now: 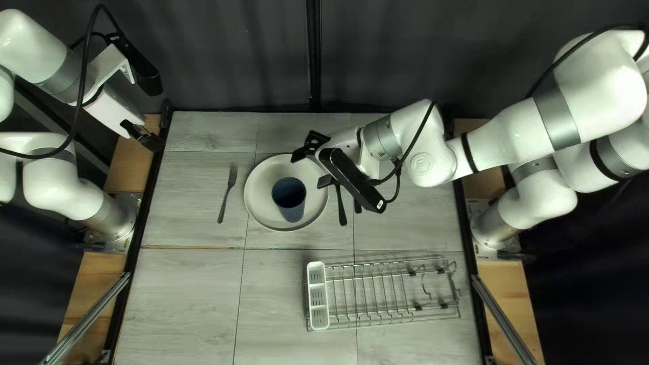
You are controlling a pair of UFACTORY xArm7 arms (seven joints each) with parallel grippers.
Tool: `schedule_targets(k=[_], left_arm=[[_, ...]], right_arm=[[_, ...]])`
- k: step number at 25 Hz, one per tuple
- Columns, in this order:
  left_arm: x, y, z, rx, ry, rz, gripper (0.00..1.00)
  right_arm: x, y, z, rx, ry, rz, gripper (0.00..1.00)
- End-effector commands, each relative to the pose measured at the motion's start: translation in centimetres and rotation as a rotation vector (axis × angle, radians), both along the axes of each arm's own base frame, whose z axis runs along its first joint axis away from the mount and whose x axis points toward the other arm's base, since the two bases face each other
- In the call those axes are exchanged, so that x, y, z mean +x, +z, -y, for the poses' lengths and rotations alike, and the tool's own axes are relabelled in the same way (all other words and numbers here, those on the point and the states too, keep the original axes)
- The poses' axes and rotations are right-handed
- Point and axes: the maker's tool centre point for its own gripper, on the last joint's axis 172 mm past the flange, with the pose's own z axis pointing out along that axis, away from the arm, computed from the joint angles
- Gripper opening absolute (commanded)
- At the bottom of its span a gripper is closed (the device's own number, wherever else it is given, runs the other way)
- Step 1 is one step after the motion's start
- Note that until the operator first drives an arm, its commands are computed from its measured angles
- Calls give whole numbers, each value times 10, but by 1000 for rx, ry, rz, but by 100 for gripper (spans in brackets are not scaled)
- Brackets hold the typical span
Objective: Pick up and place plate onto table. Place down one fork to the left of the plate. Place spoon and knife to the right of the plate. Place cup above the knife and spoon
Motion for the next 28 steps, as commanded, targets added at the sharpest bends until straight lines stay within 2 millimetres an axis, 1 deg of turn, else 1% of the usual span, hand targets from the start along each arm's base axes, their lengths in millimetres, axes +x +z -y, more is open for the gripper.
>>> schedule_targets(k=[1, 2, 4, 28], left_arm=[[0, 0, 0, 0, 0, 0, 100], [0, 0, 0, 0, 0, 0, 100], [0, 0, 0, 0, 0, 0, 100], [0, 0, 0, 0, 0, 0, 100]], right_arm=[[0, 0, 0, 0, 0, 0, 100], [0, 0, 0, 0, 0, 0, 100], [-2, 12, -3, 34, -17, 13, 100], [-2, 12, -3, 34, -17, 13, 100]])
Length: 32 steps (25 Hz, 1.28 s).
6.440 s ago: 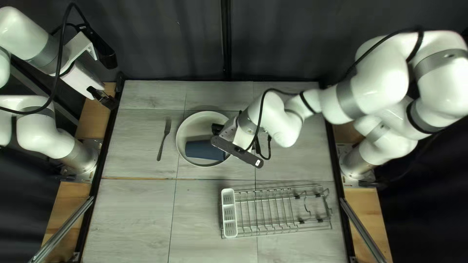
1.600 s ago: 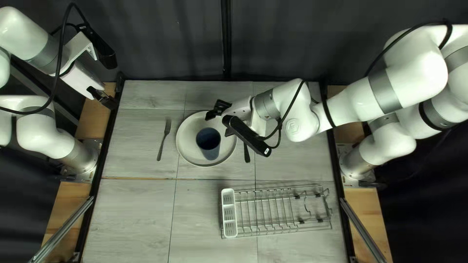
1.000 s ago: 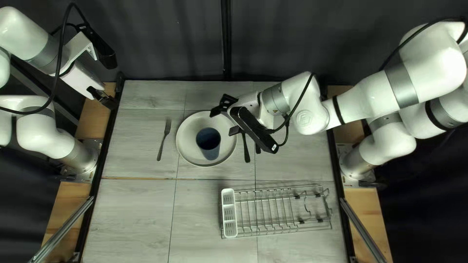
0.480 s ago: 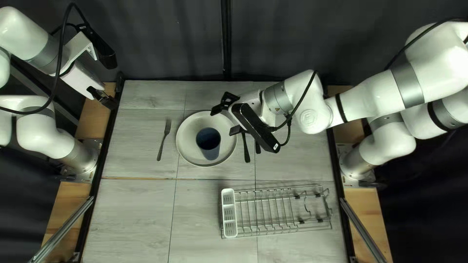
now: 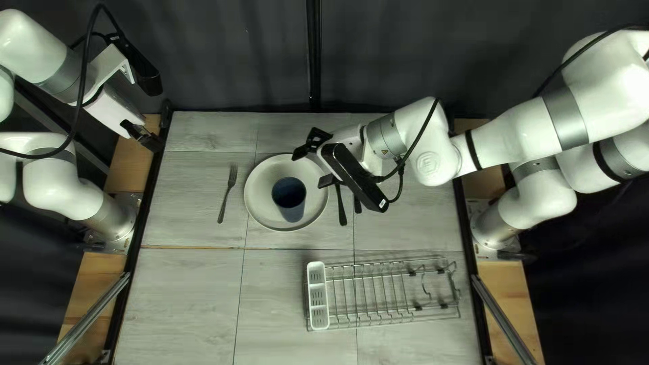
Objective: Pick up and place plate onto table. Place down one fork to the left of the plate. Place spoon and knife to the right of the plate. Place cup above the knife and spoon
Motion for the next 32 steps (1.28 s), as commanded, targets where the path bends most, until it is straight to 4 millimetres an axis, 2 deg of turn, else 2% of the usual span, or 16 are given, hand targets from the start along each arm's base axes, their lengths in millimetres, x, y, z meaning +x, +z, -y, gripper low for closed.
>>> schedule_targets(k=[1, 3, 22, 23, 32], left_arm=[[0, 0, 0, 0, 0, 0, 100], [0, 0, 0, 0, 0, 0, 100], [0, 0, 0, 0, 0, 0, 100], [0, 0, 0, 0, 0, 0, 100], [0, 0, 0, 0, 0, 0, 100]], right_arm=[[0, 7, -2, 21, 3, 14, 100], [1, 17, -5, 50, 6, 9, 100], [1, 17, -5, 50, 6, 9, 100], [0, 24, -7, 62, 7, 22, 100], [0, 24, -7, 62, 7, 22, 100]])
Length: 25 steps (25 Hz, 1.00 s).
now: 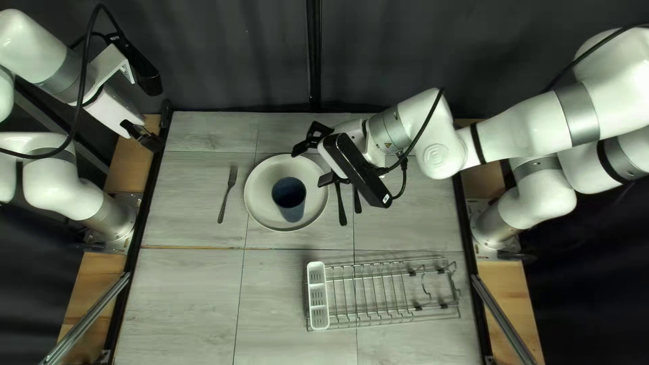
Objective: Pick up and place plate onto table. Place down one fork to the left of the plate. Place spoon and knife to the right of the plate. Place cup above the knife and spoon
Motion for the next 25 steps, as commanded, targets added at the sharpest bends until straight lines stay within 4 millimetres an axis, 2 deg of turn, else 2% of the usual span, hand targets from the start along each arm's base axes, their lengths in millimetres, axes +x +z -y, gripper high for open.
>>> schedule_targets(k=[1, 25], left_arm=[[0, 0, 0, 0, 0, 0, 100], [0, 0, 0, 0, 0, 0, 100]], right_arm=[[0, 0, 0, 0, 0, 0, 100], [-1, 7, -3, 9, 3, 16, 100]])
